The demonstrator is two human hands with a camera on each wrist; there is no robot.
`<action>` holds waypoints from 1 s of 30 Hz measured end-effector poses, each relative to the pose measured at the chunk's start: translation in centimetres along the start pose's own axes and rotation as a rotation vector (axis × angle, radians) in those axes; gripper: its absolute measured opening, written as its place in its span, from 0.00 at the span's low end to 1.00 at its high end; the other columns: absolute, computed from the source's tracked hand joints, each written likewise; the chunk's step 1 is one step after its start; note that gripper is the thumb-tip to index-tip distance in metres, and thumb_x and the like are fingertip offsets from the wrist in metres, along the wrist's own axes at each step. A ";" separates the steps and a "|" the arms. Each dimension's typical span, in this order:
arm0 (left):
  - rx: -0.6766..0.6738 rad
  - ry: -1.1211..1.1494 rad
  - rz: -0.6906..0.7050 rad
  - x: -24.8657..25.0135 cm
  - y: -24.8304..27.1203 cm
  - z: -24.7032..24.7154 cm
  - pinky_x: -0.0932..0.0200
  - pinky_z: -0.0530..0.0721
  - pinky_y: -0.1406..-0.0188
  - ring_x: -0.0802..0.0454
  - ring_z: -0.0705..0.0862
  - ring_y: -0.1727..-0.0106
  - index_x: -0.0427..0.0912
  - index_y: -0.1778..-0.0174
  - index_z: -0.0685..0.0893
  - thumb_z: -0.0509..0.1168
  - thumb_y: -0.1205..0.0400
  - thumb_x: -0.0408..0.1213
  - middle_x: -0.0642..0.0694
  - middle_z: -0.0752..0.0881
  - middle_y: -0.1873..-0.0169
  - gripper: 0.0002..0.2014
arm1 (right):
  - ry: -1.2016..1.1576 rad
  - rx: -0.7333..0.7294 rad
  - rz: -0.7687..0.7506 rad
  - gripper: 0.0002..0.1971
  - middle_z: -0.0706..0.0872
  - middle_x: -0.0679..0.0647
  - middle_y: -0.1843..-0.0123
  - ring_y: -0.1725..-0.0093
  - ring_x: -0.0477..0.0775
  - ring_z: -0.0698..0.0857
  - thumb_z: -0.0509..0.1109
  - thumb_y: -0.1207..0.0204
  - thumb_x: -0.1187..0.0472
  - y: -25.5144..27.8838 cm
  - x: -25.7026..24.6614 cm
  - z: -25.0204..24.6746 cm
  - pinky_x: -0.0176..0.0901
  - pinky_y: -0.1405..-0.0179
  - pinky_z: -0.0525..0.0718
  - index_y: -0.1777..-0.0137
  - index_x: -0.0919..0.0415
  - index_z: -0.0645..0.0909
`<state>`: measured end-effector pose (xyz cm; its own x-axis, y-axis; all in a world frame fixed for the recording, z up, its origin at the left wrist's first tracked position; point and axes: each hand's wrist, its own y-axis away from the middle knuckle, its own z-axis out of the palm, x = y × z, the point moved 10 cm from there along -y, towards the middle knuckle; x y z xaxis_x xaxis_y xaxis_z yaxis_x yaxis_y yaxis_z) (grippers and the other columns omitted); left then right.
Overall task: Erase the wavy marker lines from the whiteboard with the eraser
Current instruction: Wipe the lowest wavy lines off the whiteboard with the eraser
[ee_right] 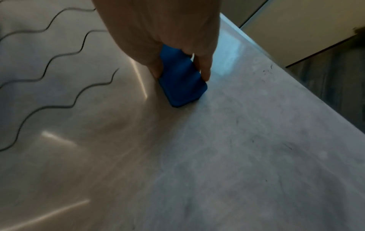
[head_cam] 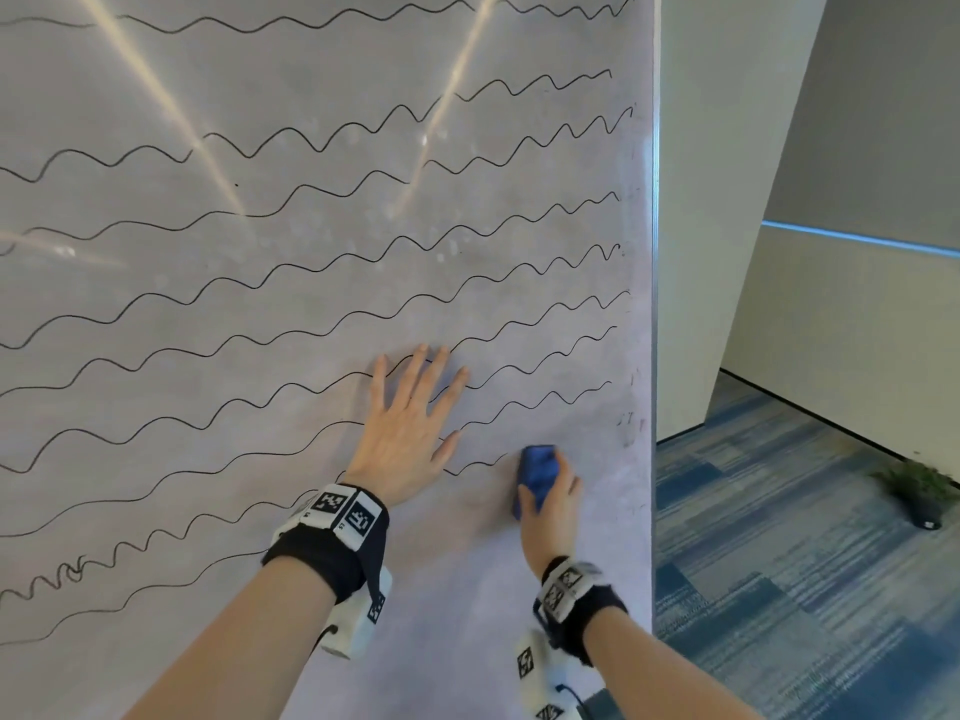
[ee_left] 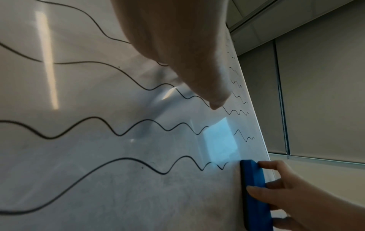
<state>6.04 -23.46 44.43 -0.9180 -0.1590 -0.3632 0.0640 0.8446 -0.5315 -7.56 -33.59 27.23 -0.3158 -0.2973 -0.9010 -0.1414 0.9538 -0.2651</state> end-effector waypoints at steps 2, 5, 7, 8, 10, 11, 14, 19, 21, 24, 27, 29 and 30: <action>0.023 0.006 -0.006 -0.4 0.6 -0.4 0.26 0.50 0.23 0.37 0.56 0.16 0.43 0.17 0.65 0.55 0.18 0.53 0.37 0.59 0.16 0.33 | -0.003 0.049 0.106 0.33 0.67 0.67 0.28 0.33 0.69 0.73 0.68 0.23 0.67 -1.2 0.8 -1.1 0.49 0.41 0.72 0.21 0.66 0.57; 0.038 0.027 -0.002 -0.6 1.2 -0.5 0.26 0.51 0.24 0.37 0.57 0.16 0.42 0.17 0.65 0.66 0.20 0.51 0.37 0.59 0.17 0.36 | -0.001 0.027 0.027 0.33 0.66 0.64 0.29 0.35 0.66 0.74 0.67 0.22 0.67 0.2 -1.6 0.8 0.46 0.41 0.72 0.20 0.64 0.57; 0.039 0.031 0.006 -0.5 1.2 -0.5 0.25 0.52 0.24 0.36 0.58 0.16 0.42 0.18 0.66 0.68 0.22 0.51 0.37 0.59 0.17 0.37 | 0.001 -0.032 -0.079 0.35 0.66 0.59 0.31 0.37 0.61 0.75 0.68 0.23 0.66 2.7 -3.3 3.2 0.42 0.39 0.73 0.19 0.61 0.56; 0.040 0.032 0.010 -0.4 1.1 -0.5 0.25 0.53 0.24 0.36 0.58 0.17 0.42 0.18 0.67 0.68 0.22 0.51 0.37 0.59 0.17 0.37 | 0.012 -0.055 -0.130 0.35 0.66 0.57 0.33 0.38 0.59 0.75 0.68 0.23 0.66 3.8 -3.9 4.0 0.43 0.39 0.75 0.19 0.60 0.56; 0.036 0.034 0.014 -0.3 1.0 -0.4 0.24 0.54 0.24 0.37 0.57 0.16 0.43 0.18 0.66 0.66 0.21 0.51 0.38 0.58 0.17 0.36 | 0.030 -0.089 -0.175 0.35 0.66 0.54 0.35 0.40 0.57 0.76 0.68 0.24 0.66 4.7 -3.8 4.4 0.42 0.42 0.76 0.19 0.59 0.56; 0.031 0.031 0.015 -0.4 1.0 -0.4 0.24 0.53 0.24 0.37 0.56 0.16 0.43 0.17 0.64 0.63 0.20 0.52 0.38 0.57 0.16 0.35 | 0.035 -0.096 -0.161 0.34 0.66 0.55 0.35 0.40 0.58 0.76 0.68 0.24 0.67 4.3 -3.1 4.1 0.40 0.44 0.75 0.20 0.60 0.57; 0.016 0.016 0.012 -0.9 1.6 -0.3 0.25 0.51 0.23 0.37 0.54 0.15 0.44 0.16 0.62 0.52 0.18 0.53 0.38 0.56 0.16 0.34 | 0.001 0.012 0.027 0.33 0.68 0.63 0.32 0.37 0.67 0.76 0.69 0.24 0.68 1.6 0.0 1.2 0.47 0.43 0.74 0.21 0.63 0.59; 0.040 0.035 0.004 -2.1 3.0 -0.2 0.27 0.52 0.24 0.37 0.56 0.16 0.44 0.17 0.63 0.50 0.18 0.53 0.37 0.58 0.17 0.33 | 0.014 0.046 0.019 0.34 0.67 0.64 0.30 0.36 0.67 0.75 0.67 0.23 0.67 1.0 -2.7 1.7 0.49 0.42 0.74 0.20 0.62 0.57; 0.046 0.047 0.006 -2.1 3.0 -0.2 0.28 0.52 0.24 0.37 0.57 0.16 0.44 0.17 0.61 0.51 0.19 0.53 0.37 0.59 0.17 0.33 | 0.010 -0.006 -0.112 0.34 0.68 0.62 0.31 0.36 0.64 0.75 0.69 0.24 0.67 3.3 -5.2 3.9 0.44 0.40 0.72 0.20 0.63 0.58; 0.034 0.047 0.019 -1.7 2.7 0.0 0.28 0.50 0.24 0.38 0.55 0.16 0.44 0.16 0.59 0.58 0.19 0.53 0.37 0.59 0.17 0.35 | 0.057 -0.085 -0.244 0.34 0.68 0.56 0.36 0.40 0.58 0.75 0.68 0.25 0.66 6.3 -6.8 5.8 0.37 0.44 0.72 0.20 0.59 0.59; 0.018 0.027 0.008 -2.0 2.6 -0.3 0.26 0.49 0.23 0.38 0.55 0.16 0.44 0.16 0.63 0.61 0.19 0.52 0.38 0.58 0.16 0.35 | 0.049 -0.090 -0.222 0.33 0.69 0.57 0.36 0.41 0.57 0.75 0.68 0.25 0.68 5.5 -5.8 4.7 0.37 0.44 0.73 0.21 0.58 0.60; 0.016 0.023 -0.013 -2.8 3.0 -0.7 0.26 0.50 0.23 0.38 0.55 0.16 0.44 0.17 0.64 0.56 0.19 0.54 0.38 0.58 0.16 0.34 | -0.006 -0.039 -0.108 0.34 0.69 0.60 0.33 0.38 0.60 0.75 0.69 0.24 0.67 3.9 -4.4 3.3 0.36 0.45 0.70 0.20 0.60 0.59; 0.011 0.023 -0.020 -3.1 3.3 -0.8 0.26 0.51 0.23 0.38 0.54 0.16 0.44 0.16 0.63 0.56 0.18 0.54 0.38 0.58 0.16 0.33 | -0.025 -0.011 -0.048 0.34 0.68 0.61 0.32 0.37 0.62 0.75 0.69 0.24 0.67 3.4 -3.9 2.9 0.36 0.46 0.69 0.20 0.61 0.58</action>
<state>8.84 -19.75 44.37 -0.9279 -0.1640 -0.3347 0.0498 0.8355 -0.5473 -4.09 -29.07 28.87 -0.2848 -0.3411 -0.8959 -0.1664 0.9380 -0.3042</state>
